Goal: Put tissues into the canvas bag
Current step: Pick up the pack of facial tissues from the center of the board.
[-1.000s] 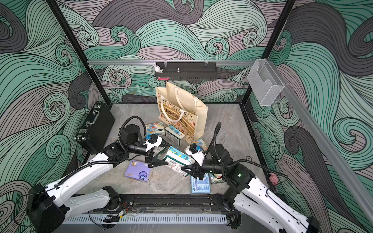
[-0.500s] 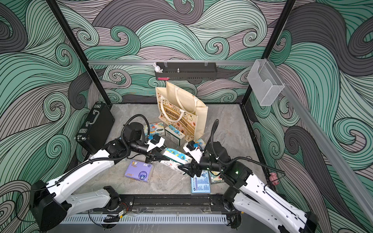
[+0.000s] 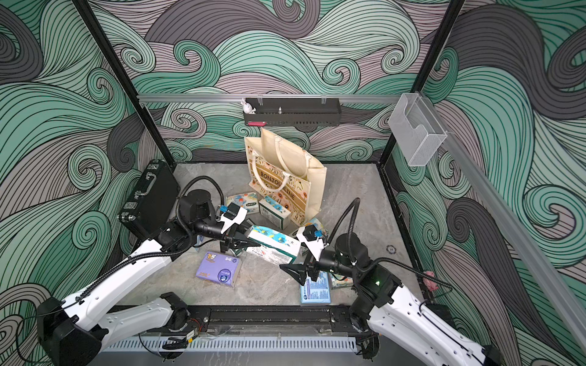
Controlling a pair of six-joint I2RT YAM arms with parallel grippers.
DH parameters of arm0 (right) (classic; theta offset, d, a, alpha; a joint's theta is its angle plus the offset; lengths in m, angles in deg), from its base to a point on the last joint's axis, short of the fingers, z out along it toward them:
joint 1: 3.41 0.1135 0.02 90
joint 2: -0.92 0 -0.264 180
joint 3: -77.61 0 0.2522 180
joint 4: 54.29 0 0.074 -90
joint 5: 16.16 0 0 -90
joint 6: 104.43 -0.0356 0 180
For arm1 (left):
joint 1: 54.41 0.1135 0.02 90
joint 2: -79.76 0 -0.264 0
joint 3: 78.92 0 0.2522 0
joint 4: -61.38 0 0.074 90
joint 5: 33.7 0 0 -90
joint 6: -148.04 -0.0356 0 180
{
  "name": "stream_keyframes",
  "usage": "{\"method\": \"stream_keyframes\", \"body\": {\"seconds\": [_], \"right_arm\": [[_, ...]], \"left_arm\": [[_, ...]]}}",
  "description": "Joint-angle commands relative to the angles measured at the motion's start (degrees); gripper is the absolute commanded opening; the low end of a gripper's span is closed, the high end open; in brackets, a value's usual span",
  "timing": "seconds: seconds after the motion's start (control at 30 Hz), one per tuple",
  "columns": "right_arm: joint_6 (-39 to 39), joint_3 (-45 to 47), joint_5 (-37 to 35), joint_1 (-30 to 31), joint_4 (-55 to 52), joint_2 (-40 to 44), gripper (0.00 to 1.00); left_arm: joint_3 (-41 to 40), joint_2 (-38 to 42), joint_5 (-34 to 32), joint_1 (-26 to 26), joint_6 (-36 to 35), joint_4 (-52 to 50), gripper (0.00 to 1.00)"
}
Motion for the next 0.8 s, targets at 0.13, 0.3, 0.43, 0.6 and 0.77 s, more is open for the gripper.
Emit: {"method": "stream_keyframes", "body": {"seconds": [0.13, 0.3, 0.43, 0.6, 0.77], "right_arm": [[-7.5, 2.1, 6.0, -0.1, 16.5, -1.5, 0.91], [-10.0, 3.0, 7.4, -0.1, 21.4, -2.7, 0.73], [-10.1, 2.4, 6.6, -0.1, 20.8, -2.9, 0.54], [-7.6, -0.7, 0.2, -0.1, 12.5, -1.9, 0.51], [1.4, -12.4, -12.5, -0.2, -5.7, -5.3, 0.49]], "left_arm": [[-0.2, 1.1, 2.9, 0.5, 4.5, 5.2, 0.21], [-0.2, 1.6, 2.8, 0.5, 4.9, 5.4, 0.21], [-0.1, 1.8, 2.4, 0.5, 5.4, 5.7, 0.24], [0.8, 2.4, -7.6, 0.6, 6.6, 2.5, 0.76], [-0.3, 4.8, -33.4, 0.9, 7.7, 0.6, 0.86]]}}
